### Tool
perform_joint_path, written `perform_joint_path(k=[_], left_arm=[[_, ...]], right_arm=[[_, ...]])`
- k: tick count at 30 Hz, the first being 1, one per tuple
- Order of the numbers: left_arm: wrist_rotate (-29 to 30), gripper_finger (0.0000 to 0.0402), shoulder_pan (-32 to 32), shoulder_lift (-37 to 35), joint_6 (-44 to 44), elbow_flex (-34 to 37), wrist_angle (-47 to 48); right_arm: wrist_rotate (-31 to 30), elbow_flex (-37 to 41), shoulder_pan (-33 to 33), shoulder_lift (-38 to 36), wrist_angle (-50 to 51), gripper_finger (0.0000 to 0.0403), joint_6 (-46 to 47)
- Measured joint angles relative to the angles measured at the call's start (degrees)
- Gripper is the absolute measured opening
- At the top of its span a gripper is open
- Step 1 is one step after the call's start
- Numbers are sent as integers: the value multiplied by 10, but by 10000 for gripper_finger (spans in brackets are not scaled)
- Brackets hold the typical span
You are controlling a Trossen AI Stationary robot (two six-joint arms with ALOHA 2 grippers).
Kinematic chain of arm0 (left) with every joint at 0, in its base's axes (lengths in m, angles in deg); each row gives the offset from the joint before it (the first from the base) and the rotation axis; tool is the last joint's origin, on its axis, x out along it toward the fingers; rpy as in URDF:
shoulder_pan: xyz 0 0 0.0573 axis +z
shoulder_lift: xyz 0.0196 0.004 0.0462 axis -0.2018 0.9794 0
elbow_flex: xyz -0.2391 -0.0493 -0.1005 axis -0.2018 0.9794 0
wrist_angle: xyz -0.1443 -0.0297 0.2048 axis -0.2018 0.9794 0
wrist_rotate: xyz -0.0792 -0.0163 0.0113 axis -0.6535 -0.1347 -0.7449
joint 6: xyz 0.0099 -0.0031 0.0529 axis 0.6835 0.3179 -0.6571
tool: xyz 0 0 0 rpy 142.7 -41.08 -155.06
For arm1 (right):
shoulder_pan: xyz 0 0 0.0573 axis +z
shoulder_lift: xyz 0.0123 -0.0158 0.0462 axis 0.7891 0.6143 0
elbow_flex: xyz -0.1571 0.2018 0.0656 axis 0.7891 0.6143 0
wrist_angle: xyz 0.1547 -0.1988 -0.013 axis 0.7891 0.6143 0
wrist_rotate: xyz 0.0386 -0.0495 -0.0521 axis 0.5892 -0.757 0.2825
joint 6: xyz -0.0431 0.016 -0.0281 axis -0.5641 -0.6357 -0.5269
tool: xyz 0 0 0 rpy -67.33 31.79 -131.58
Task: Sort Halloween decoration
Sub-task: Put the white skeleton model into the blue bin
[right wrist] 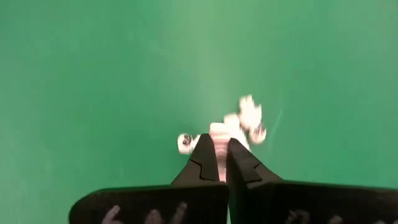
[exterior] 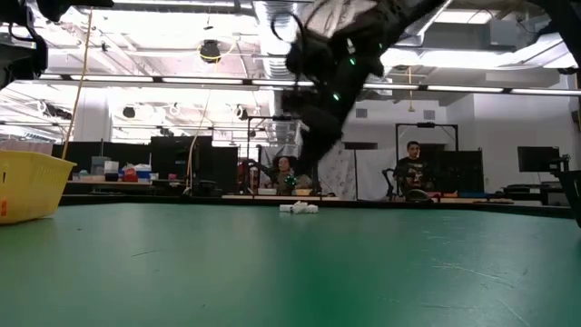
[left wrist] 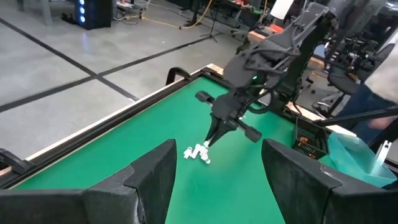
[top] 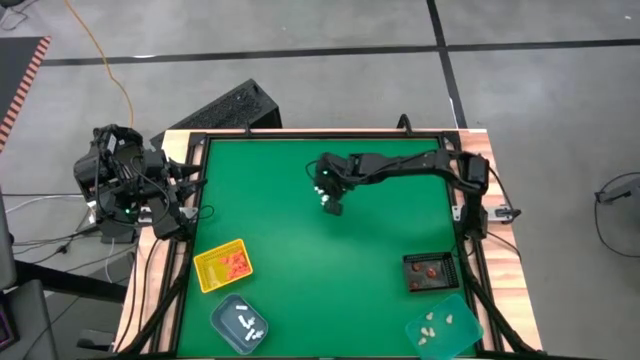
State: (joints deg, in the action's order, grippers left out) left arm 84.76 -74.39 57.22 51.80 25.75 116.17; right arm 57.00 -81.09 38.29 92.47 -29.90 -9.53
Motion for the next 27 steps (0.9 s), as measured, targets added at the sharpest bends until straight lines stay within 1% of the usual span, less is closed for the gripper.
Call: perform_joint_path(k=[4,9,13,19,23,25,27], left_arm=[[0,226,0,0,5,0,0],[0,226,0,0,6,0,0],[0,226,0,0,7,0,0],[0,226,0,0,15,0,0],[0,226,0,0,16,0,0],[0,226,0,0,20,0,0],[0,226,0,0,21,0,0]], right_arm=[[-20,-58,26,0,-14,1,5],[-20,-93,66,-1,-122,0,31],[-21,-99,98,-1,-224,0,61],[-52,-98,155,4,-329,0,92],[-58,-97,194,24,-401,0,97],[-64,-100,212,44,-453,0,107],[-76,-106,226,53,-460,0,121]])
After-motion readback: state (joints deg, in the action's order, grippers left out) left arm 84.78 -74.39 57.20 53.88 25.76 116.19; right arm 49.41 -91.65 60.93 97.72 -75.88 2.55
